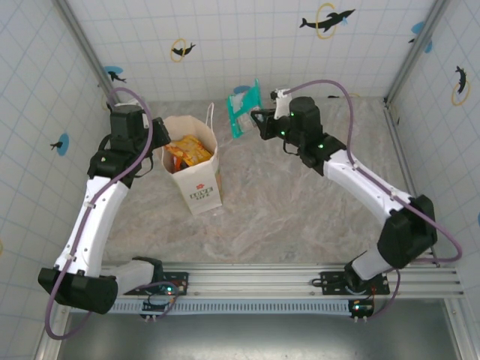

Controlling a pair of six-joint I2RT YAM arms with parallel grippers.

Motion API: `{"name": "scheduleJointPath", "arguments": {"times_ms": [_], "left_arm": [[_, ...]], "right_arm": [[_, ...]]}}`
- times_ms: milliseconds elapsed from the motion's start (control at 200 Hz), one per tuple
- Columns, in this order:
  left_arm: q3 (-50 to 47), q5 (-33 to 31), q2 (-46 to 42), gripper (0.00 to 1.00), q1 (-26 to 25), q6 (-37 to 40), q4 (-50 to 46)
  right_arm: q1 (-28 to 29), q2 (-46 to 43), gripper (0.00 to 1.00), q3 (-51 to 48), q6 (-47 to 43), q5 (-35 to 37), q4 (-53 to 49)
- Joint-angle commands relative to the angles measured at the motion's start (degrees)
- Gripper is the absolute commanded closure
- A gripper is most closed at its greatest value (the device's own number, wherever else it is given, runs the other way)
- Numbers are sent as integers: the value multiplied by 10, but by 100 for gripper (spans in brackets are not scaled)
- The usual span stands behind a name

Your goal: Place the snacks into the paper bag

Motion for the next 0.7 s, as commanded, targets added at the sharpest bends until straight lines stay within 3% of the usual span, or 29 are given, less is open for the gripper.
{"name": "scheduleJointPath", "arguments": {"times_ms": [0,395,696], "left_arm": [[16,10,-10,100,-4,6,13],[2,19,-16,100,-4,3,18],[3,14,-19,100,-3,4,13]], "right_arm": [[33,-45,97,44,-62,69,37],[184,-71,96,69,-182,142,84],[249,-61,95,77,-256,172,131]]}}
